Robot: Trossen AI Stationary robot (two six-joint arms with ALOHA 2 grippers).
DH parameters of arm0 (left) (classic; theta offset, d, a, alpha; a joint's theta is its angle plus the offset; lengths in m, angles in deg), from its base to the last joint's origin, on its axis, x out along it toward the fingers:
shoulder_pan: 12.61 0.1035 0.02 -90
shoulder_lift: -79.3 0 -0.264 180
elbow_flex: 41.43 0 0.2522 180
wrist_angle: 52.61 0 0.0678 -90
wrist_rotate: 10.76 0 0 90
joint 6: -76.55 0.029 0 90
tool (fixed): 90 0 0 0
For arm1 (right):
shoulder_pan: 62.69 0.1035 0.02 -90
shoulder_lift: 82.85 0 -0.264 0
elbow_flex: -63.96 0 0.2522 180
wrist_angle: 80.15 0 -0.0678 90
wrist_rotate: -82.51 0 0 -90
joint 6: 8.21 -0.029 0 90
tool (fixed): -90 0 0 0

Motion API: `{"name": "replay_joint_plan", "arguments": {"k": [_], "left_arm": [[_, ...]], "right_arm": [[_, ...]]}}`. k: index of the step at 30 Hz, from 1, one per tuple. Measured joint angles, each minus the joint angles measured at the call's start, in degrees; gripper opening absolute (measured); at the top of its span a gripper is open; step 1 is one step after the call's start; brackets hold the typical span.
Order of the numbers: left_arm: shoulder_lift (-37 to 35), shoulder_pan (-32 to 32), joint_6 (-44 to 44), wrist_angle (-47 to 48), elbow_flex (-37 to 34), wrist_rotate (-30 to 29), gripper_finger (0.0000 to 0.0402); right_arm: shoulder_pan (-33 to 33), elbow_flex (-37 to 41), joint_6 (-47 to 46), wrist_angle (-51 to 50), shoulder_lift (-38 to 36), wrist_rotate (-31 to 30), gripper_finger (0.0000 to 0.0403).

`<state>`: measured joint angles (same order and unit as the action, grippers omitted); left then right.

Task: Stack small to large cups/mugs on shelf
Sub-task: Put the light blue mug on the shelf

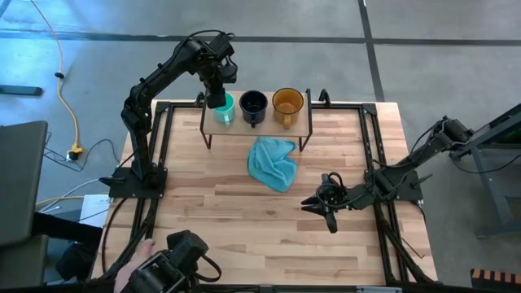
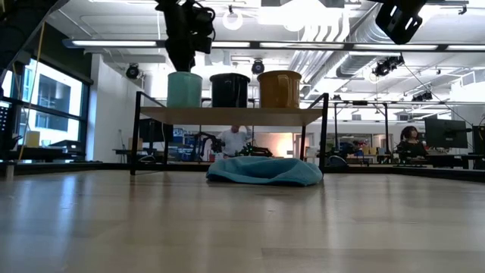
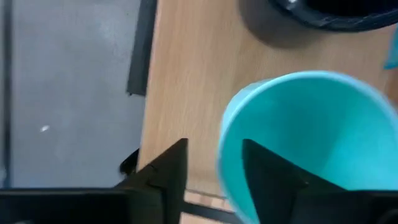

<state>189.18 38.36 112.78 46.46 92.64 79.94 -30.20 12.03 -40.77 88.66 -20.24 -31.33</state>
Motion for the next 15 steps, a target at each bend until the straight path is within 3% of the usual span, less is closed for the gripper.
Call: {"name": "replay_joint_plan", "arguments": {"k": [6,15], "left_arm": [[0.0,0.0,0.0,-0.2,0.0,-1.8,0.0186],[0.0,-0.4,1.1,-0.3,0.0,-1.8,0.0170]], "right_arm": [[0.0,0.0,0.0,0.0,0.0,0.0,0.0073],[0.0,0.0,0.0,-0.2,0.0,0.0,0.0073]]}}
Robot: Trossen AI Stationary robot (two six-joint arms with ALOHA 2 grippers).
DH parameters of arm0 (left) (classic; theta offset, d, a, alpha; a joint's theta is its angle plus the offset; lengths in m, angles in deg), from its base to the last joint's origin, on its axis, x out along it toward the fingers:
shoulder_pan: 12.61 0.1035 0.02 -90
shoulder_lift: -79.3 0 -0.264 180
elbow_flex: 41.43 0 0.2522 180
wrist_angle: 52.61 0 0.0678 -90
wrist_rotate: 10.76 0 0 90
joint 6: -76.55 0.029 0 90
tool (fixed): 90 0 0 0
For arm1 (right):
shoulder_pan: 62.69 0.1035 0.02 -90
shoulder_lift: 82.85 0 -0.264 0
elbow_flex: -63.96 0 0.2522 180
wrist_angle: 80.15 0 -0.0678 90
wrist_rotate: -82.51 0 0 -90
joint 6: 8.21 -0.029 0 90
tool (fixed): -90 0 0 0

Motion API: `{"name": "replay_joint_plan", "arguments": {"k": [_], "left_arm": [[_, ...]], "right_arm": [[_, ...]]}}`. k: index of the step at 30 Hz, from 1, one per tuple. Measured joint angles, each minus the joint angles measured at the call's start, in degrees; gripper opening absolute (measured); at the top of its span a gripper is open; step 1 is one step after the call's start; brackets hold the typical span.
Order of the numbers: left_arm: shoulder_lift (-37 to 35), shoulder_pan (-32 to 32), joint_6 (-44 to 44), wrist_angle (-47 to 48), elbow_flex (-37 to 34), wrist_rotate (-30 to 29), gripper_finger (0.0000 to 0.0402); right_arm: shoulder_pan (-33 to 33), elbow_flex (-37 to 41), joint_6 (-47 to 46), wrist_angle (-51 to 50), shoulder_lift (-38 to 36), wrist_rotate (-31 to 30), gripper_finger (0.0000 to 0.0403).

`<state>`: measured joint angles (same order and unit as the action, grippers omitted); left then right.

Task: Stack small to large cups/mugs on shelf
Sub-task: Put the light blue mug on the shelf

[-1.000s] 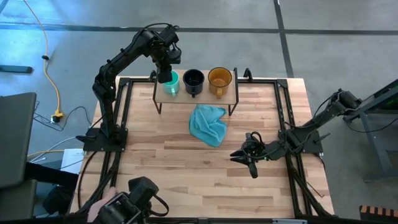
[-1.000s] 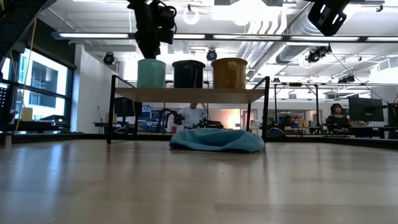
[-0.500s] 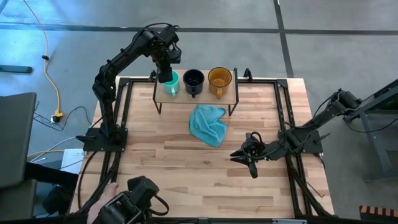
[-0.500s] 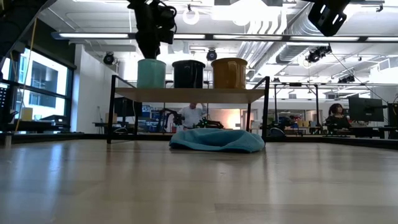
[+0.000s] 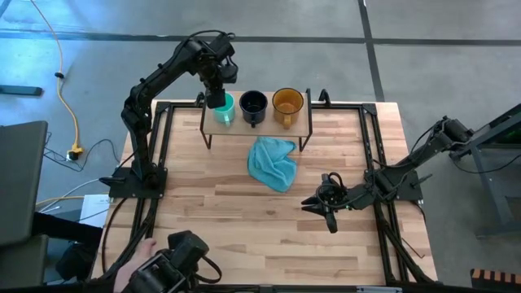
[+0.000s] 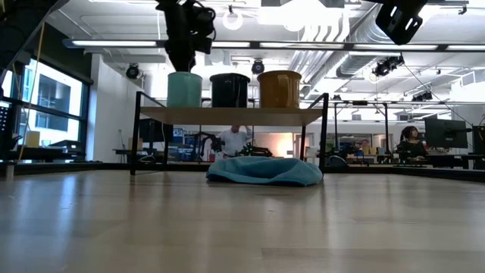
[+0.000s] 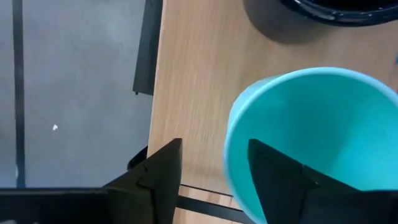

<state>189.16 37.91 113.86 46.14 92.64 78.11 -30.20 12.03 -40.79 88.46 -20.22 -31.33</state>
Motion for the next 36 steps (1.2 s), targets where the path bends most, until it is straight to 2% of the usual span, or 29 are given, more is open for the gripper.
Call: {"name": "replay_joint_plan", "arguments": {"k": [13,27,36], "left_arm": [[0.0,0.0,3.4,-0.1,0.0,0.4,0.0146],[0.0,-1.9,6.1,0.4,0.0,0.8,0.0077],[0.0,-2.5,7.0,0.4,0.0,0.4,0.0060]], "right_arm": [[0.0,0.0,0.0,0.0,0.0,0.0,0.0073],[0.0,0.0,0.0,0.0,0.0,0.0,0.0073],[0.0,0.0,-0.5,0.0,0.0,0.0,0.0073]]}}
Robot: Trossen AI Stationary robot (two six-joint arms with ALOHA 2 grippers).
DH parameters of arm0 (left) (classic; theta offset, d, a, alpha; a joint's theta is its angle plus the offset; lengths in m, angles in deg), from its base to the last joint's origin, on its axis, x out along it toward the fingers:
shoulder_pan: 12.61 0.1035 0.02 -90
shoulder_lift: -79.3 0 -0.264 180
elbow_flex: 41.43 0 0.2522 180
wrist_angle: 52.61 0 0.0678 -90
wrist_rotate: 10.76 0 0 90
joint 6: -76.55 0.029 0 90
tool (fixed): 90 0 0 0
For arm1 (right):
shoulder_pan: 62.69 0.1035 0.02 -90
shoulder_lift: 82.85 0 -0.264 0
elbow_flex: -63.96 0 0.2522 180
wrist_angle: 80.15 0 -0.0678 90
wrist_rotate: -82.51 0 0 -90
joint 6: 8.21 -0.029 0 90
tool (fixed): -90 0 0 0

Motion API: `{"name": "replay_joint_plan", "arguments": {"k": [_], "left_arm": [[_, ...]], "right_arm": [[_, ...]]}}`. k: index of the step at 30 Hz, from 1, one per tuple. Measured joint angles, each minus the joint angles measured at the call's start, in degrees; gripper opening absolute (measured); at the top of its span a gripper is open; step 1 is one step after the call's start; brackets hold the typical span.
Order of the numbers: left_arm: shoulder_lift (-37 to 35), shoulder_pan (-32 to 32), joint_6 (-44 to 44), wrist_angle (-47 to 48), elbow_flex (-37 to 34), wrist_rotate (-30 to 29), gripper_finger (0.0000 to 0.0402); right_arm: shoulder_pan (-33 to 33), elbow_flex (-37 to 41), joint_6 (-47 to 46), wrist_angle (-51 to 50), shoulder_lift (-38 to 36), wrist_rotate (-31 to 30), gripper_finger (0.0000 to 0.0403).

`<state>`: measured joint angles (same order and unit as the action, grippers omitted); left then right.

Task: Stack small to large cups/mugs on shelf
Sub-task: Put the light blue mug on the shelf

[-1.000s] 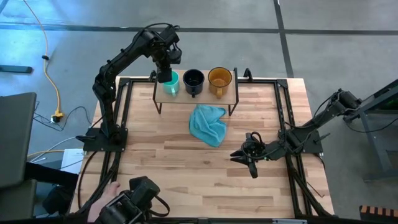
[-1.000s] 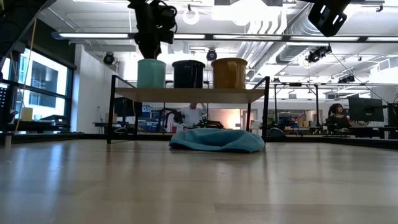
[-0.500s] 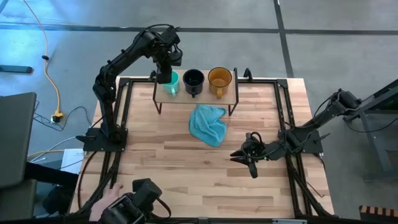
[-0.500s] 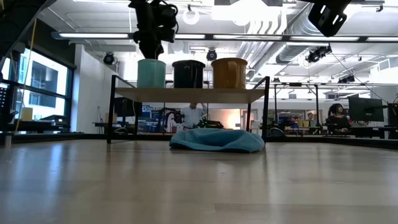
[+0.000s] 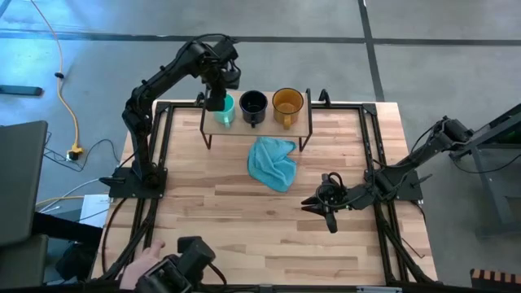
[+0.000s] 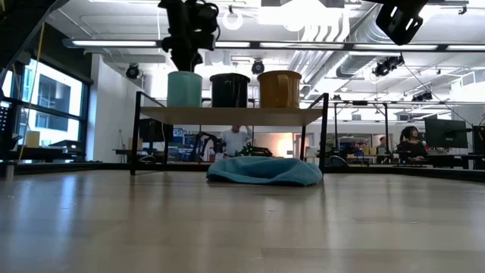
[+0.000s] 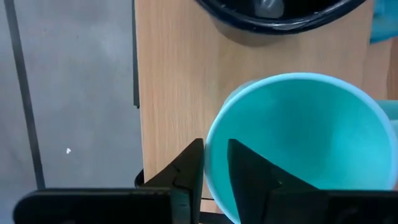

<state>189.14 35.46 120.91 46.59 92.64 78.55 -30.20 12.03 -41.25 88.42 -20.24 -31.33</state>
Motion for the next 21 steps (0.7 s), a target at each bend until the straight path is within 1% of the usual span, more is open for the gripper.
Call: {"name": "replay_joint_plan", "arguments": {"k": [7,14,21], "left_arm": [[0.0,-0.6,0.4,0.0,0.0,-0.1,0.0060],[0.0,-0.5,0.4,-0.1,0.0,-2.8,0.0066],[-0.4,-0.5,0.3,-0.5,0.0,-3.8,0.0070]], "right_arm": [[0.0,0.0,-0.2,0.0,0.0,0.0,0.0073],[0.0,0.0,-0.6,0.0,0.0,0.0,0.0073],[0.0,0.0,-0.6,0.0,0.0,0.0,0.0073]]}}
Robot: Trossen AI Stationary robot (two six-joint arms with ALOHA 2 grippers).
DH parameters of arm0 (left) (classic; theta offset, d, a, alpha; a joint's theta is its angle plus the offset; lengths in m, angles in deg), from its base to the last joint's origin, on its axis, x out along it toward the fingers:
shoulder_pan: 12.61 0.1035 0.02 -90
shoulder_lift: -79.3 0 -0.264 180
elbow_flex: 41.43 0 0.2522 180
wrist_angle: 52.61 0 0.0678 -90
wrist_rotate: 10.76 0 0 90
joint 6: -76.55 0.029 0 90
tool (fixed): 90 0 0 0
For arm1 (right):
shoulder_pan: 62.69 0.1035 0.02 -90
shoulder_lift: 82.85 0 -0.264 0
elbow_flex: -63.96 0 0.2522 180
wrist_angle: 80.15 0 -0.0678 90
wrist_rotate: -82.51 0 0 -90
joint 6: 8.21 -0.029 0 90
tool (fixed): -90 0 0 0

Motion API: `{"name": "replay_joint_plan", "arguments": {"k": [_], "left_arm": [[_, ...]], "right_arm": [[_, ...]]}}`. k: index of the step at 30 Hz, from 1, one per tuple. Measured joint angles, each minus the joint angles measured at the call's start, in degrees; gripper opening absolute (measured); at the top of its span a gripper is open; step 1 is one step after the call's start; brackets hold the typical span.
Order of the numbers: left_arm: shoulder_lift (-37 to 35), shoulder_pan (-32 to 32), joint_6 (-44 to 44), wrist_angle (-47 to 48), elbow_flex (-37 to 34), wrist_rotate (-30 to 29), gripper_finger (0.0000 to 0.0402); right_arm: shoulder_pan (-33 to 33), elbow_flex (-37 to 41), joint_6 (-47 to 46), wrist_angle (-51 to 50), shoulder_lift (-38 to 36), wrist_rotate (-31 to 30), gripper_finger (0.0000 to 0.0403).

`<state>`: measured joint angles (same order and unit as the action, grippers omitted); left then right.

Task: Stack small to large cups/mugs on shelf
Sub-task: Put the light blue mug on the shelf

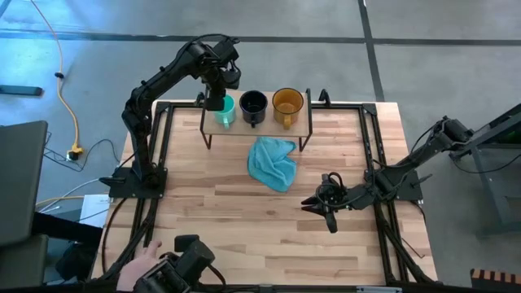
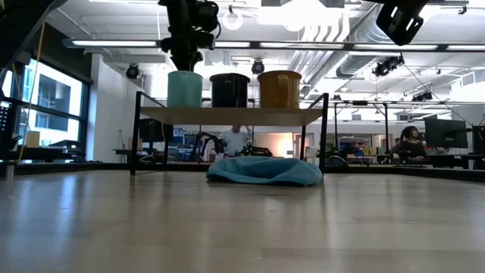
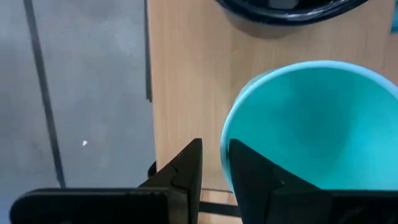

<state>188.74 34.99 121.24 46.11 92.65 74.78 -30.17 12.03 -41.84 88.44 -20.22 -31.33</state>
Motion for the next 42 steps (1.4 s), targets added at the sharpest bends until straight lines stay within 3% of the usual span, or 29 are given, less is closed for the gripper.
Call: {"name": "replay_joint_plan", "arguments": {"k": [19,27,33,42], "left_arm": [[-0.6,-0.7,-2.5,0.8,2.7,-1.7,0.0069],[-3.9,-4.8,-4.0,0.7,2.7,-10.0,0.0069],[-8.8,-8.1,-14.2,-1.9,2.7,-10.4,0.0069],[-17.9,-14.7,-28.5,-5.4,2.7,-1.9,0.0069]], "right_arm": [[0.0,0.0,0.6,0.0,0.0,0.5,0.0073],[0.0,0.0,0.6,0.0,0.0,2.0,0.0073],[0.0,0.0,1.0,0.0,0.0,2.8,0.0073],[0.0,0.0,3.1,2.4,0.0,2.7,0.0073]]}}
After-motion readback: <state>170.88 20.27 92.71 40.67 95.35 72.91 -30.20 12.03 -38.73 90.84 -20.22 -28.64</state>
